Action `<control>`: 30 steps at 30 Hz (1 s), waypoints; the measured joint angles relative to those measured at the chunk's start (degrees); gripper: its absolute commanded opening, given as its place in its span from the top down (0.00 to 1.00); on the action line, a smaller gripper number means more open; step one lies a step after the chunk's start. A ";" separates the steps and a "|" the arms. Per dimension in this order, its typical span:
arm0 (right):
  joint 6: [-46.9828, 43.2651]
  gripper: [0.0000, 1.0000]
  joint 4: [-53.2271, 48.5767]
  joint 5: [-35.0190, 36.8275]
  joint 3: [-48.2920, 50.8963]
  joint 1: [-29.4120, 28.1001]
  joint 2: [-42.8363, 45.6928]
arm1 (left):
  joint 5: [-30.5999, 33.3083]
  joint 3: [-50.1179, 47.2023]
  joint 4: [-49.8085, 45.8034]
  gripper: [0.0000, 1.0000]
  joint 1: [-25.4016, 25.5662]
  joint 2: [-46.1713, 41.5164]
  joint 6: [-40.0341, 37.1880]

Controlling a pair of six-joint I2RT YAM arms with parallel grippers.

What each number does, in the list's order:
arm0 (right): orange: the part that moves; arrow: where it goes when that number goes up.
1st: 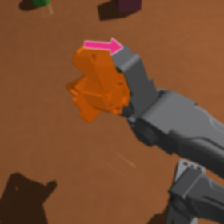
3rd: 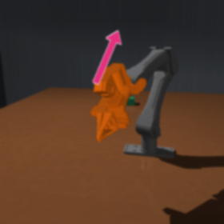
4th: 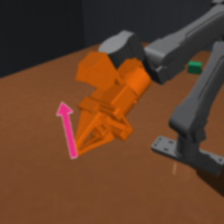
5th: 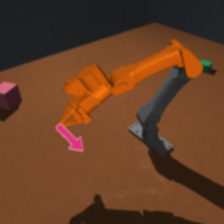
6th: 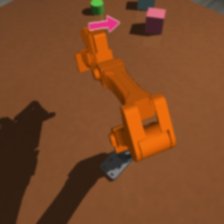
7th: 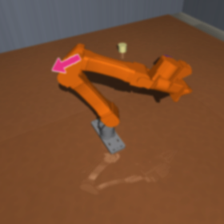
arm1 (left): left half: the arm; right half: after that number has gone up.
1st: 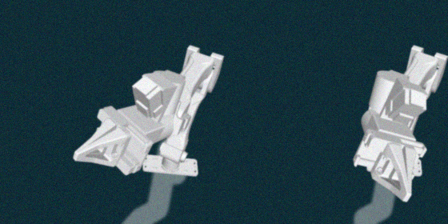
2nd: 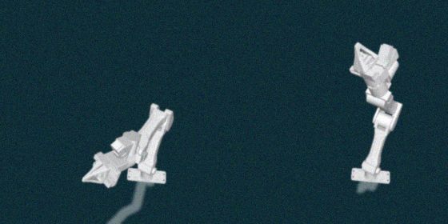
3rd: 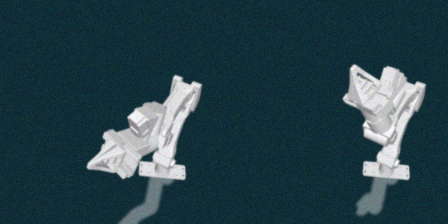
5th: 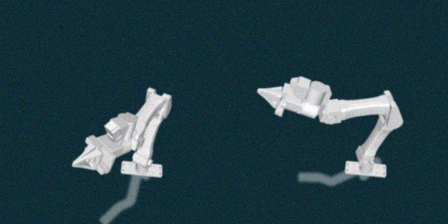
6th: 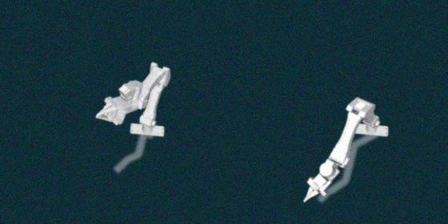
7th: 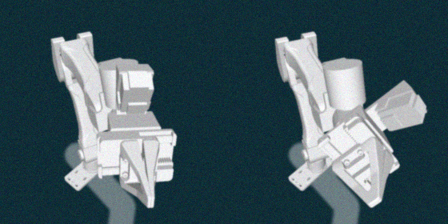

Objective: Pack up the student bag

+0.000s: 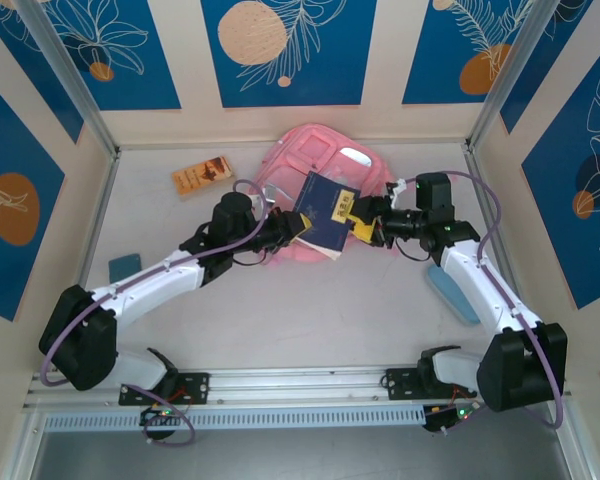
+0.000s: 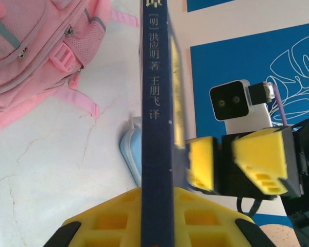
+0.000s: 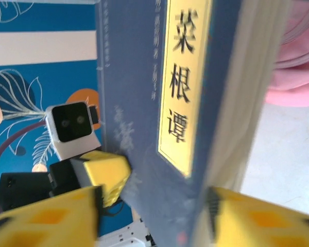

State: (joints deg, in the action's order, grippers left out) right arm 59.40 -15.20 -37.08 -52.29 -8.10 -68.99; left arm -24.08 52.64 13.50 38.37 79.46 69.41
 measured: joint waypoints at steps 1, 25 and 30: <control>-0.02 0.07 0.81 0.07 1.03 0.76 0.26 | -0.11 0.37 -0.85 1.00 0.00 0.00 -0.09; 23.08 0.66 37.48 -3.58 5.25 -3.10 -4.74 | -2.16 4.83 0.70 1.00 -0.04 -2.38 4.90; 25.77 0.88 41.42 0.98 8.33 -4.87 -1.73 | 0.63 1.88 1.55 0.89 -0.11 -5.33 6.54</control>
State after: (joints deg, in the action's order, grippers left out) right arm 85.17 26.22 -36.10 -43.97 -12.97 -70.72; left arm -23.44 54.52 15.05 38.26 74.13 75.94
